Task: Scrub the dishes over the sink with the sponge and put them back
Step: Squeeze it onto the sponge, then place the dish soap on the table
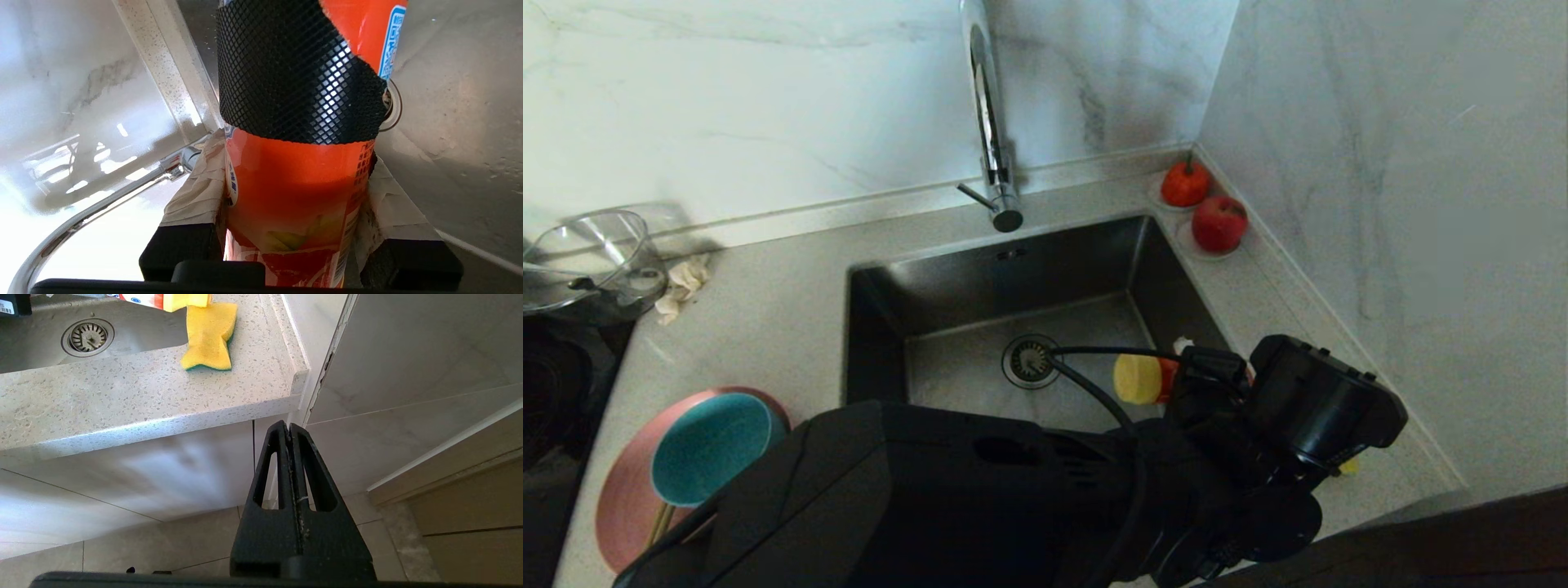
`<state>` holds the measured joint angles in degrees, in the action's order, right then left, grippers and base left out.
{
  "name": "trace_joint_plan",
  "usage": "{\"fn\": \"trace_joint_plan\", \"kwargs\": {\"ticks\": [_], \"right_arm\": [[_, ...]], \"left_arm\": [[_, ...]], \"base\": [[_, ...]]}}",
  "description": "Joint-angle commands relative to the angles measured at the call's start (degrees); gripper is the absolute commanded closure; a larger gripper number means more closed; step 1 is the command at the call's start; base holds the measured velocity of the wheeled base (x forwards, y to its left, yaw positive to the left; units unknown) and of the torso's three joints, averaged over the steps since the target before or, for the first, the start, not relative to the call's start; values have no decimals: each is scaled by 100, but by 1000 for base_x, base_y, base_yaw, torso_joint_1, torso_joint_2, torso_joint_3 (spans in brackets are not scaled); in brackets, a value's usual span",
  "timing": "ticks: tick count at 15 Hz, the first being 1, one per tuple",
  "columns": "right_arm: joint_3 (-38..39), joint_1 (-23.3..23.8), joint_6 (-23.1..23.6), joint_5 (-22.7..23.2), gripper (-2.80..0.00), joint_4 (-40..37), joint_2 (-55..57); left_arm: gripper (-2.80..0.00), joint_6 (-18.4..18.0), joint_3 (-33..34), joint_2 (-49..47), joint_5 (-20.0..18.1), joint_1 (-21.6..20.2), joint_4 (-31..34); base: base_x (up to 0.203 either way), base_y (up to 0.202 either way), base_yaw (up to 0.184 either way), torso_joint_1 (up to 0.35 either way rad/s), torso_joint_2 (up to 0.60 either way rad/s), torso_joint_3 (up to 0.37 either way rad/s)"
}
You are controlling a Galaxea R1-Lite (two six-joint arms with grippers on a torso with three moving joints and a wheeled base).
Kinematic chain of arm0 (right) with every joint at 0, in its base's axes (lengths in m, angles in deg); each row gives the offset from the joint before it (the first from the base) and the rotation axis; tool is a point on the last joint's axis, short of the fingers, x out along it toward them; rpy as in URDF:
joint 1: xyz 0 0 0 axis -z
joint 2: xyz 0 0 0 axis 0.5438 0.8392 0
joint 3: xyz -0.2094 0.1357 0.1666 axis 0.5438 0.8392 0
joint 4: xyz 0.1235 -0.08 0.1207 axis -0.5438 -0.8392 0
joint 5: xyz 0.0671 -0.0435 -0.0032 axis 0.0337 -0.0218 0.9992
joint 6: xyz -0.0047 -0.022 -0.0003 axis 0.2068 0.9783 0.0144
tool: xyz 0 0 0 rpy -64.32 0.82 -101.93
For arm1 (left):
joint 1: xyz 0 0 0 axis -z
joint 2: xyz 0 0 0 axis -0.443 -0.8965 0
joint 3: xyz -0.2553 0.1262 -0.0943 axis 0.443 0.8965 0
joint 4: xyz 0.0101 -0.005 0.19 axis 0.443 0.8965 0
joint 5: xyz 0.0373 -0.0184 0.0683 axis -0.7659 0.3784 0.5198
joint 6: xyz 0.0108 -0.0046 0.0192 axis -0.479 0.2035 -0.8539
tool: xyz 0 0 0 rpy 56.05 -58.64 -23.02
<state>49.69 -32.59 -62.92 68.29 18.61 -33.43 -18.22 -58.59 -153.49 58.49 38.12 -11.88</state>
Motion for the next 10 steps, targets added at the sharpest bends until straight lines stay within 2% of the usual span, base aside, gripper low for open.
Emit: {"fn": "trace_joint_plan", "kwargs": {"ticks": [1,6,10], "right_arm": [[0,0,-2,-2,0,5,5],[5,0,2,-2,0,5,5],[5,0,-5,-2,0,5,5]], "left_arm": [[0,-45,23,27,38,1,-8],[0,53,23,30,54,1,-271],[0,581,204,27,62,1,-697]], "base": [[0,0,0,0,0,0],[0,0,0,0,0,0],[0,0,0,0,0,0]]}}
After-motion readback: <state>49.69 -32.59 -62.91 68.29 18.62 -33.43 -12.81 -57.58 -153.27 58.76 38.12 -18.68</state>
